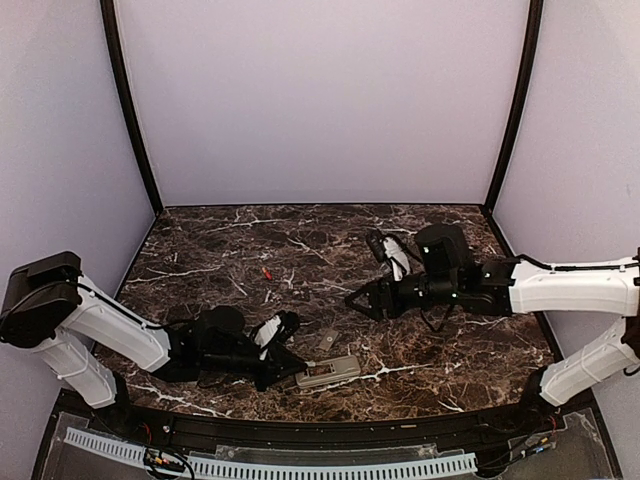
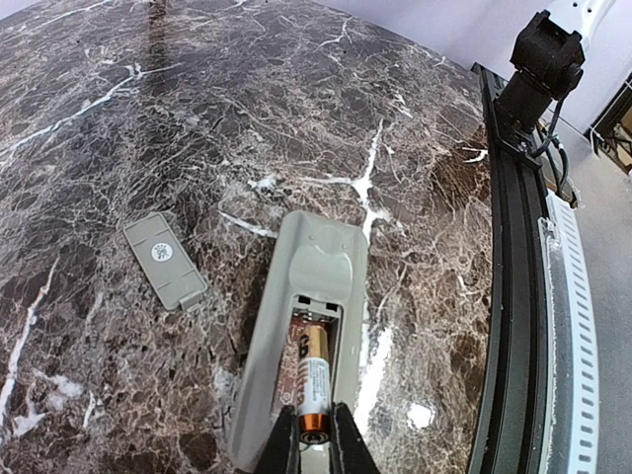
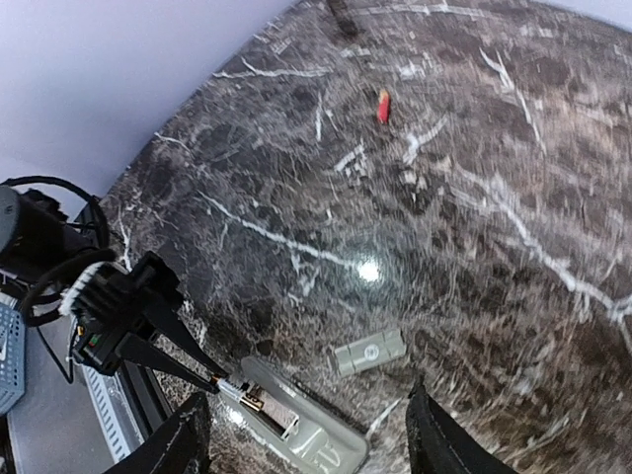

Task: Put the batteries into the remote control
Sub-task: Place the battery in the battery compartment.

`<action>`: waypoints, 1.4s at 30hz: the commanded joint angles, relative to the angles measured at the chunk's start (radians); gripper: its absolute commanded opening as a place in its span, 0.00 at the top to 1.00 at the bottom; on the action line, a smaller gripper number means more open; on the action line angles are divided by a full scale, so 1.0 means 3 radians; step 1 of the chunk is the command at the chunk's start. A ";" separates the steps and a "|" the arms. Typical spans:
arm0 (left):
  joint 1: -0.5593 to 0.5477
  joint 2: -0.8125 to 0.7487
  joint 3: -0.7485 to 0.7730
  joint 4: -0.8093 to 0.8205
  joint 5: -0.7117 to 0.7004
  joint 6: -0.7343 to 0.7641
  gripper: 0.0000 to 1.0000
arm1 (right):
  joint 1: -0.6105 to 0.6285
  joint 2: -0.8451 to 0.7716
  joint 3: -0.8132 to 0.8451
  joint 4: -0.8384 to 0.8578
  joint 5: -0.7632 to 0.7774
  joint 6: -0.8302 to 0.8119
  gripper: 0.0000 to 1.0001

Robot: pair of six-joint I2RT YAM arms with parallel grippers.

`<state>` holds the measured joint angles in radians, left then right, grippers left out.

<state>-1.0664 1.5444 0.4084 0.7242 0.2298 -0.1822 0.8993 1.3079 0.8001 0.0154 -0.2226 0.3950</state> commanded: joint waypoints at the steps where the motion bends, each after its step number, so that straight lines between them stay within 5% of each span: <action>1: -0.0168 -0.0044 0.0001 0.0058 -0.0284 -0.0012 1.00 | 0.0347 0.0185 0.0202 -0.0662 0.0509 0.0432 0.37; 19: -0.0326 -0.0577 -0.0233 -0.0185 -0.0852 -0.0078 1.00 | 0.0653 0.0403 0.0792 -0.1471 0.0929 0.1110 0.44; 31: -0.0394 -0.1177 -0.0211 -0.0816 -0.1316 -0.0212 1.00 | 0.0651 0.0287 0.0493 -0.1126 0.0669 0.0721 0.43; 42: -0.0510 -0.1009 0.0115 -0.1159 -0.1389 -0.0181 1.00 | 0.0653 0.0191 0.0141 -0.0778 0.0657 0.0730 0.45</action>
<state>-1.2076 1.2282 0.4122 0.4221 -0.1757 -0.2367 1.0866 1.3861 0.8623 -0.2775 -0.0090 0.6060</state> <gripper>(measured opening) 0.079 0.554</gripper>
